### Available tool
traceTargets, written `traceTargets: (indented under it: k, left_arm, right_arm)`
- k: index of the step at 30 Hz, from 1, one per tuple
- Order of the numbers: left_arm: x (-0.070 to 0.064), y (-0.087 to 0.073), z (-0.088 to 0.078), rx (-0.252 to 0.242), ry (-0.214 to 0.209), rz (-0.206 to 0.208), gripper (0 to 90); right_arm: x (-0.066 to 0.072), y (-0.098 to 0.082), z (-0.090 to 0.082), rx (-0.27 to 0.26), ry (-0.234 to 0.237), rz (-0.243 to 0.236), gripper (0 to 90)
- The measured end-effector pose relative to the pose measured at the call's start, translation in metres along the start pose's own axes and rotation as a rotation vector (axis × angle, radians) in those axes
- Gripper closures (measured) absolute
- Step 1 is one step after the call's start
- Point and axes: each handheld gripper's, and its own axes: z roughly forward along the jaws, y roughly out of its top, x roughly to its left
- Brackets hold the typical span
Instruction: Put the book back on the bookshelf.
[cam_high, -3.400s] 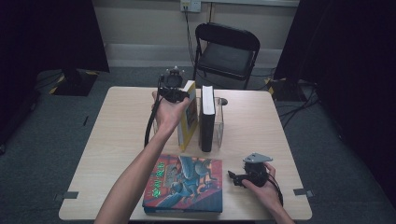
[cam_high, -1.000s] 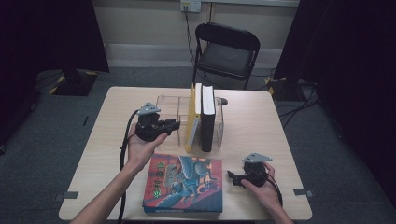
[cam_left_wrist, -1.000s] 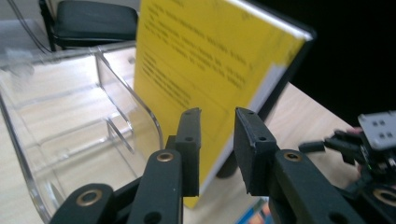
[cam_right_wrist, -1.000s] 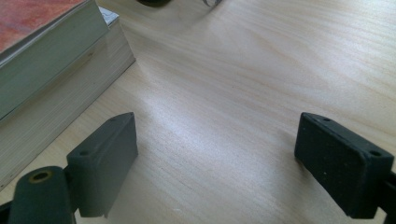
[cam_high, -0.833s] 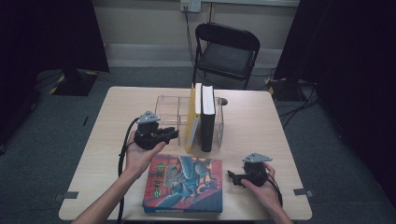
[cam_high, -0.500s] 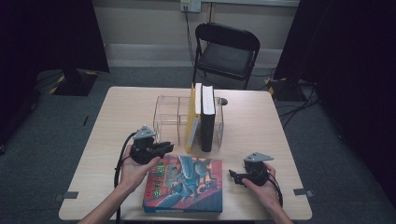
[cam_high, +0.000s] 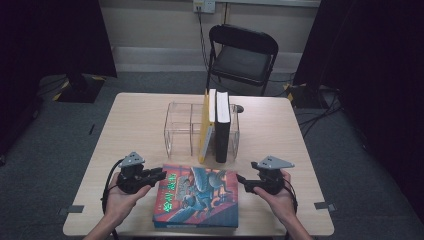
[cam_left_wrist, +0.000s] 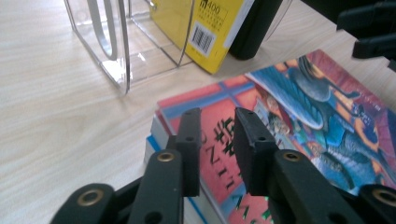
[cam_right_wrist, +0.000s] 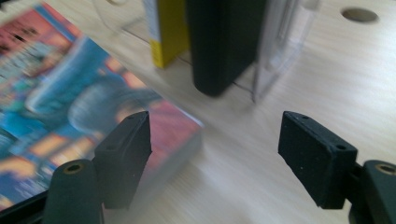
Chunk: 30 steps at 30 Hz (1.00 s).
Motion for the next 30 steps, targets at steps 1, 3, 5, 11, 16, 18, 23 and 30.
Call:
traceTargets:
  k: [1,3,5,11,16,18,23,30]
  left_arm:
    - [0.001,-0.002,0.001,0.008,0.002,-0.002,70.5]
    - [0.003,-0.006,0.001,0.02,-0.007,-0.014,67.4]
    - [0.005,-0.01,0.001,0.028,0.009,-0.01,65.2]
    - [0.007,-0.016,0.005,0.049,-0.001,-0.019,60.5]
    - [0.0,-0.018,0.01,0.073,0.004,0.018,61.5]
    - [0.001,-0.019,0.011,0.069,0.003,0.022,61.1]
    - [0.002,-0.02,0.013,0.058,-0.005,-0.001,58.0]
    - [-0.001,-0.018,0.017,0.073,-0.005,-0.007,57.6]
  right_arm:
    - [0.003,0.004,0.002,-0.006,0.008,-0.014,25.6]
    - [0.01,0.011,0.006,-0.014,0.03,-0.031,25.6]
    - [0.015,0.015,0.013,-0.007,0.057,-0.044,25.6]
    - [0.023,0.014,0.038,0.029,0.109,-0.061,25.6]
    - [0.026,0.009,0.052,0.062,0.137,-0.071,25.8]
    - [0.026,0.007,0.055,0.069,0.172,-0.048,25.8]
    - [0.027,0.006,0.056,0.067,0.18,-0.051,26.1]
    - [0.028,0.005,0.053,0.089,0.176,-0.033,27.3]
